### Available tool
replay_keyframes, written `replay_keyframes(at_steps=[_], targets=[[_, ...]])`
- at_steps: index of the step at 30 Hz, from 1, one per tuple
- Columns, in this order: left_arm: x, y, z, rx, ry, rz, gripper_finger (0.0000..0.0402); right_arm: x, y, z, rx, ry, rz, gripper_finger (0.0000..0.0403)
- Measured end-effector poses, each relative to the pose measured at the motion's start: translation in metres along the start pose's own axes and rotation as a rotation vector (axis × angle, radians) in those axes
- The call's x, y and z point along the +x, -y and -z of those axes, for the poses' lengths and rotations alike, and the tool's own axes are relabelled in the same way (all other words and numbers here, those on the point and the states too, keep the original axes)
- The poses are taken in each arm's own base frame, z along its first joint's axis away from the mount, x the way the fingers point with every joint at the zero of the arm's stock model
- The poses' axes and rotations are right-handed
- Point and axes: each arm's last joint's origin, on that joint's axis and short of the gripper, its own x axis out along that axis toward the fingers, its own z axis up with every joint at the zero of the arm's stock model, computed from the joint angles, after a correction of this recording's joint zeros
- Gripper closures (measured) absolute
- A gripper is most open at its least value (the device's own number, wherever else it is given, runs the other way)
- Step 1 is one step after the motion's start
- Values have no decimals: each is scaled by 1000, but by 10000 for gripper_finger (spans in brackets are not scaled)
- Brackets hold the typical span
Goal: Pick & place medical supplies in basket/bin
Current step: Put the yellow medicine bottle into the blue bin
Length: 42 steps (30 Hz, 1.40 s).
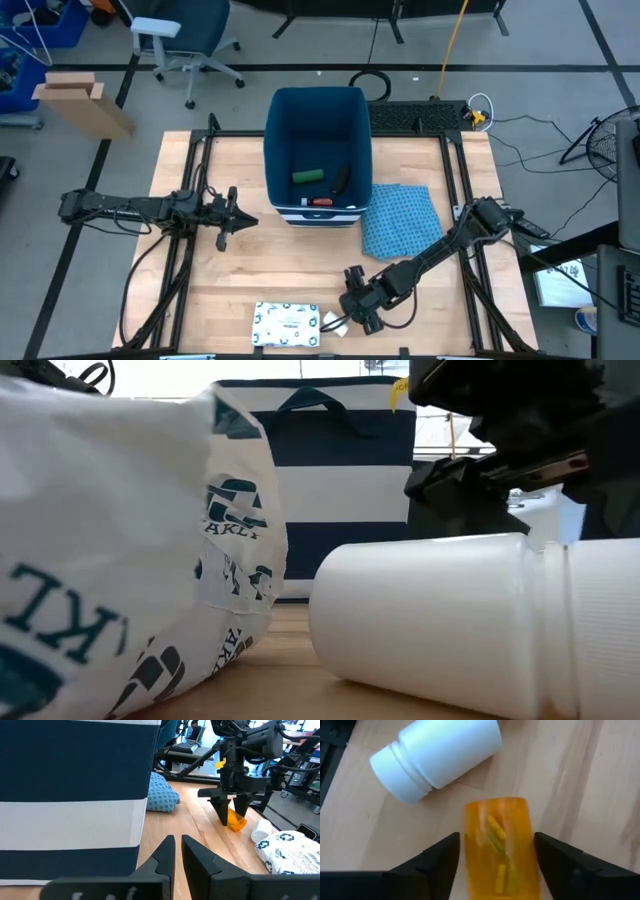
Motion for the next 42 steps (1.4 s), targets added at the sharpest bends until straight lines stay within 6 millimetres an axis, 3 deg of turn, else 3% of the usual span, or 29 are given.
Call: replay_keyframes(at_steps=[8,14,21,27,31,36,42], targets=[[0,0,1,-1,-7,-1,364,-1,10,-3,38,6,-2,248],[0,0,2,-1,-17,-2,364,-11,17,-8,31,27,-6,232],[0,0,2,-1,-21,-3,364,-60,20,-20,16,133,-43,218],[0,0,2,-1,-21,-3,364,-123,22,-21,-30,325,-67,223],[0,0,2,-1,-21,-3,364,-162,31,2,-28,494,-69,221],[0,0,2,-1,-21,-3,364,-197,46,50,33,791,-55,225],[0,0,2,-1,-22,-4,364,-206,62,114,124,946,0,225]])
